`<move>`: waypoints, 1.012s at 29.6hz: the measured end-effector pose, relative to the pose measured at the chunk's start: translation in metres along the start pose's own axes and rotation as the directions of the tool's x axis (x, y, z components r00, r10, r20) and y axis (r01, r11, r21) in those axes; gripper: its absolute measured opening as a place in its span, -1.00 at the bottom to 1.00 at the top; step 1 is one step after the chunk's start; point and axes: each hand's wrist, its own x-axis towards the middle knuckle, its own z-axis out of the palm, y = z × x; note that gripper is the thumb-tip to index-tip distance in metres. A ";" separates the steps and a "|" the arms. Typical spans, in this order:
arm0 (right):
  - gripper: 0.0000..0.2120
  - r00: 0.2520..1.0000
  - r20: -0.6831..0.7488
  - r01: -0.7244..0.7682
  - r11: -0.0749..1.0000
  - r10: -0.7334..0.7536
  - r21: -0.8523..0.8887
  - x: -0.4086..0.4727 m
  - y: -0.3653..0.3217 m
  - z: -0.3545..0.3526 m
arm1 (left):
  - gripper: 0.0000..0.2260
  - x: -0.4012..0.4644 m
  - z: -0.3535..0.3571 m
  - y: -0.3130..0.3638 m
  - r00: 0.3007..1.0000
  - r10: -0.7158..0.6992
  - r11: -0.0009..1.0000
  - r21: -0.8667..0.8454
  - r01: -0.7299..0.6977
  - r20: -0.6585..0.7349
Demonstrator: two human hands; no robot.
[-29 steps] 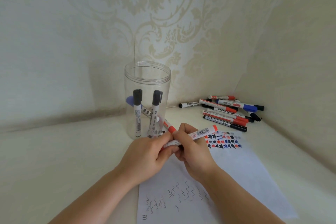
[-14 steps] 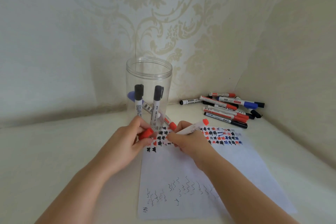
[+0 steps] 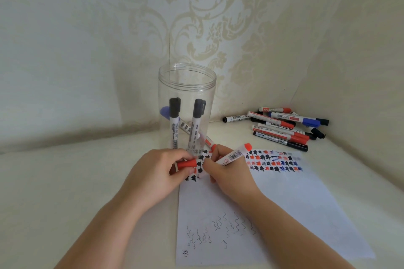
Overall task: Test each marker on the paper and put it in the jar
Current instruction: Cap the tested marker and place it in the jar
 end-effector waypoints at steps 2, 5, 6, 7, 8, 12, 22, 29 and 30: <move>-0.77 1.000 -0.017 0.022 1.000 -0.022 -0.003 0.001 0.003 0.000 | -0.85 -0.001 0.001 -0.002 1.000 0.001 1.000 0.013 -0.001 0.012; -0.78 1.000 -0.009 0.023 1.000 -0.023 0.007 0.001 0.003 0.000 | -0.86 -0.001 0.002 -0.005 1.000 0.003 0.999 0.035 -0.004 0.016; -0.78 1.000 0.007 0.025 1.000 -0.025 -0.005 0.001 0.003 0.001 | -0.87 0.000 0.002 -0.005 1.000 0.003 0.999 0.047 -0.003 0.015; -0.79 0.999 0.016 0.029 0.999 -0.029 -0.019 0.001 0.002 0.002 | -0.87 0.000 0.002 -0.005 1.000 0.002 0.998 0.059 -0.003 0.014; -0.78 0.999 0.015 0.037 0.999 -0.037 -0.023 0.001 0.002 0.002 | -0.87 0.000 0.002 -0.005 1.000 0.001 0.998 0.068 -0.002 0.015; -0.77 0.999 -0.012 0.040 0.999 -0.040 0.011 0.002 0.004 -0.001 | -0.86 -0.001 0.003 -0.006 1.000 -0.007 0.997 0.078 0.005 0.025; -0.82 1.000 -0.012 -0.005 1.000 0.006 0.009 0.001 0.002 -0.002 | -0.82 -0.001 0.002 -0.004 0.999 -0.021 0.999 0.041 0.020 0.036; -0.78 0.995 -0.059 -0.060 0.969 0.076 0.241 -0.003 -0.007 -0.013 | -0.88 -0.001 0.004 -0.006 1.000 -0.013 0.999 -0.038 0.014 0.015; -0.78 0.995 -0.054 -0.066 0.944 0.088 0.322 -0.003 -0.009 -0.017 | -0.89 -0.002 0.003 -0.005 1.000 0.003 0.999 -0.033 -0.003 0.000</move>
